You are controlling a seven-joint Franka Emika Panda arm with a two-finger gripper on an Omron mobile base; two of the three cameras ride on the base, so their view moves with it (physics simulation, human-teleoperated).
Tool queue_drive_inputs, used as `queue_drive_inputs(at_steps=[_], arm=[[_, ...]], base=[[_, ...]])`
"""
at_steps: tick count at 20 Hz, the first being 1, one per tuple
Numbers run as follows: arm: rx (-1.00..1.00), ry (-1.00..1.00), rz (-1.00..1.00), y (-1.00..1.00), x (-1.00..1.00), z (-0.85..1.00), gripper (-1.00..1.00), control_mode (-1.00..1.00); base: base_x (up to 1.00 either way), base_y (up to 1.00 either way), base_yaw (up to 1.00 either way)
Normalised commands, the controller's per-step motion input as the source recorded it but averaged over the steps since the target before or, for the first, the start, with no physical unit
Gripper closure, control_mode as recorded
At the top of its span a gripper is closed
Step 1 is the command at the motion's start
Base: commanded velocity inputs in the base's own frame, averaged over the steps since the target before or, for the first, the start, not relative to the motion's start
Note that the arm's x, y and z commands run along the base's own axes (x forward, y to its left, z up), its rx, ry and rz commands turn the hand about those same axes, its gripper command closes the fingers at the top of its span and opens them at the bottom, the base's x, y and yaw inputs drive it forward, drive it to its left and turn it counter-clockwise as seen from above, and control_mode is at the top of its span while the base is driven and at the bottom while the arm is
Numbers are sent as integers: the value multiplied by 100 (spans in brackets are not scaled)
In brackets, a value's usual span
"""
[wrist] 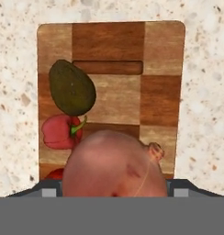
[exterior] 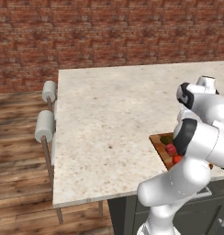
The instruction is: Place the avocado, onion, tomato, and bell pepper on the cutting board.
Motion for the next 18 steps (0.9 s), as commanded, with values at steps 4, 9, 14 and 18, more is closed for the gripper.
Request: queue_drive_inputs(at_steps=[4,9,14,18], arm=[[0,1,0,0,6,-40,100,-100],[0,0,0,0,10,-22,100,-100],[0,0,0,-3,13,-20,100,-100],[0,0,0,-20,18,-23,100,-100]], base=[[0,0,0],[0,0,0],[0,0,0],[0,0,0]])
